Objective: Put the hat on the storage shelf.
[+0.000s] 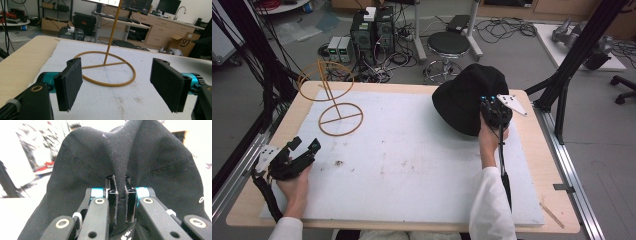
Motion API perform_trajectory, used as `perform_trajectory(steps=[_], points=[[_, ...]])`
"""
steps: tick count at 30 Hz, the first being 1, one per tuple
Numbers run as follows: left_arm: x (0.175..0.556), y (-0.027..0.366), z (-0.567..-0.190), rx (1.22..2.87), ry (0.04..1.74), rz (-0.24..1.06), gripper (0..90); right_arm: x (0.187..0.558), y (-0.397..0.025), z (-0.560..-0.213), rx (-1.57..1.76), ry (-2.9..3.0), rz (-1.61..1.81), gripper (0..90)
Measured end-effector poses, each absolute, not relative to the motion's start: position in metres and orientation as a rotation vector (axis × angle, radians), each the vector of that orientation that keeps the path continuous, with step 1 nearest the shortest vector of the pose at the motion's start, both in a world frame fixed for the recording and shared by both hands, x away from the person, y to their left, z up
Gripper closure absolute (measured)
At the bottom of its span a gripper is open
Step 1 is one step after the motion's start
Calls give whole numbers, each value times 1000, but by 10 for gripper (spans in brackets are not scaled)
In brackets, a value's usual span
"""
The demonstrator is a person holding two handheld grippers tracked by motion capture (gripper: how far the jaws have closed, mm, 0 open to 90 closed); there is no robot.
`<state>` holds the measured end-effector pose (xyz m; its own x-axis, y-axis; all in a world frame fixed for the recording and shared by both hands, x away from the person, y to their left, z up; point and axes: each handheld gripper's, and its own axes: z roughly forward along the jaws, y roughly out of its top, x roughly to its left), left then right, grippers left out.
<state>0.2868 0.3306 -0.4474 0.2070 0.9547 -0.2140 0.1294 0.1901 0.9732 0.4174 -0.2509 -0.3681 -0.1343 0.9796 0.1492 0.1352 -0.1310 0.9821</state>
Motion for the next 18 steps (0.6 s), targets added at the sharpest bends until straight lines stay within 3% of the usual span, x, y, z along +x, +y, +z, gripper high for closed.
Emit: perform_trajectory(steps=[18], points=[[287,332,-447,1213,1215,843,262,379,-217,-313,1007,1232,1567,859]])
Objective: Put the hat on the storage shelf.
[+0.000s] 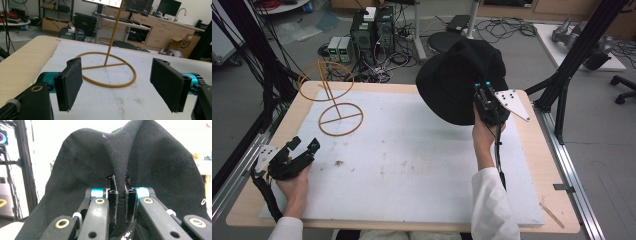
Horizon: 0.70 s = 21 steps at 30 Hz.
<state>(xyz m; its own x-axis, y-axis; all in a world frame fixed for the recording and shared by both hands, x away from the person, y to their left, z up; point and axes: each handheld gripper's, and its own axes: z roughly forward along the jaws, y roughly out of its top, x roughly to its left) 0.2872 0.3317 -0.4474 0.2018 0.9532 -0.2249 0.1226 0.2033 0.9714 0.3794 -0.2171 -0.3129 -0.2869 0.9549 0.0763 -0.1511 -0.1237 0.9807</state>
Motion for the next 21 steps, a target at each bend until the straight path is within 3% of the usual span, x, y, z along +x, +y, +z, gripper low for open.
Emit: perform_trajectory(steps=[21], points=[[287,331,-447,1220,1209,838,262,378,-159,-264,837,1205,1710,860]])
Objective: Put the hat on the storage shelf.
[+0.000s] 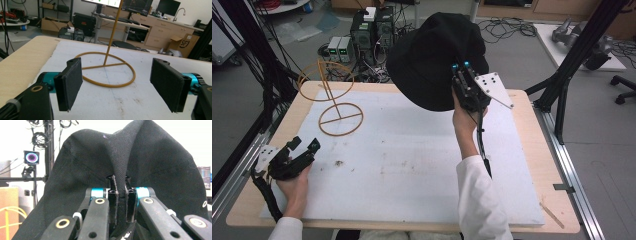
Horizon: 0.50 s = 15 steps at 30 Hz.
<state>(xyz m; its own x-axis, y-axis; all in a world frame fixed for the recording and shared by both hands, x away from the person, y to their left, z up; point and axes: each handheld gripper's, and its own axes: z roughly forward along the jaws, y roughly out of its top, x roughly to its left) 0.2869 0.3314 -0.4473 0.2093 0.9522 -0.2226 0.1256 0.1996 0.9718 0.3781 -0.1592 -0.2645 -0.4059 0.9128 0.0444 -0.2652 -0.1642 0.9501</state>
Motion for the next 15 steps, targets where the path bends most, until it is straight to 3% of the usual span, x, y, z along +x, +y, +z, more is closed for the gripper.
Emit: perform_trajectory(steps=[15], points=[[286,331,-447,1221,1199,833,261,398,-89,-249,820,1281,1799,859]])
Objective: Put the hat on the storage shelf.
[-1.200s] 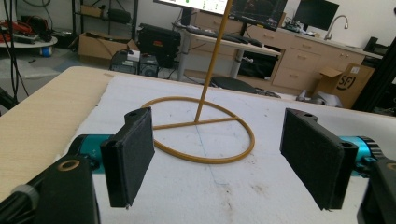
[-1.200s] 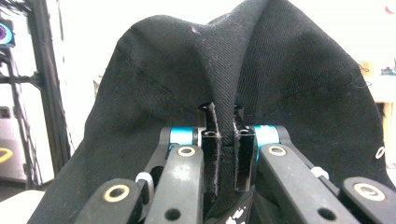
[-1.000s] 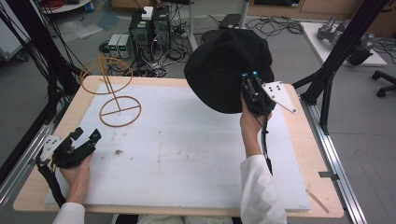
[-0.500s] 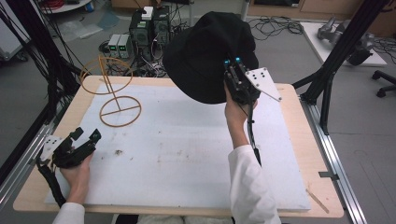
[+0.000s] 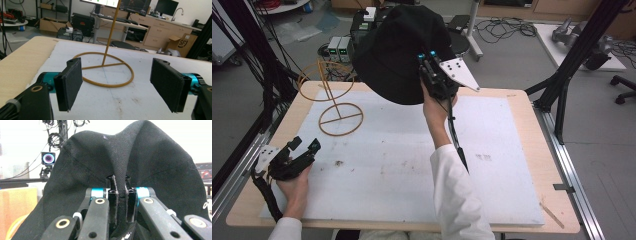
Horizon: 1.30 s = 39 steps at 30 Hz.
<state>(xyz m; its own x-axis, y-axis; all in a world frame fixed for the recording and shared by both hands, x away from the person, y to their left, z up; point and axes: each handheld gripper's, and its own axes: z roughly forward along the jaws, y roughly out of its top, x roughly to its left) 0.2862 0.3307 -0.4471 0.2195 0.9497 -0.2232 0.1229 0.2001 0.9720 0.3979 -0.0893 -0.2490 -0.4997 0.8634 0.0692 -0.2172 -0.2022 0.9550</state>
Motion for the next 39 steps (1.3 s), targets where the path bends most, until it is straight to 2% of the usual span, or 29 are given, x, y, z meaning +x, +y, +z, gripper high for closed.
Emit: perform_trajectory(steps=[26,39], points=[[282,327,-442,1246,1138,864,261,421,31,-228,718,1402,1839,859],[281,317,-439,1269,1094,869,261,435,75,-222,703,1427,1850,859]])
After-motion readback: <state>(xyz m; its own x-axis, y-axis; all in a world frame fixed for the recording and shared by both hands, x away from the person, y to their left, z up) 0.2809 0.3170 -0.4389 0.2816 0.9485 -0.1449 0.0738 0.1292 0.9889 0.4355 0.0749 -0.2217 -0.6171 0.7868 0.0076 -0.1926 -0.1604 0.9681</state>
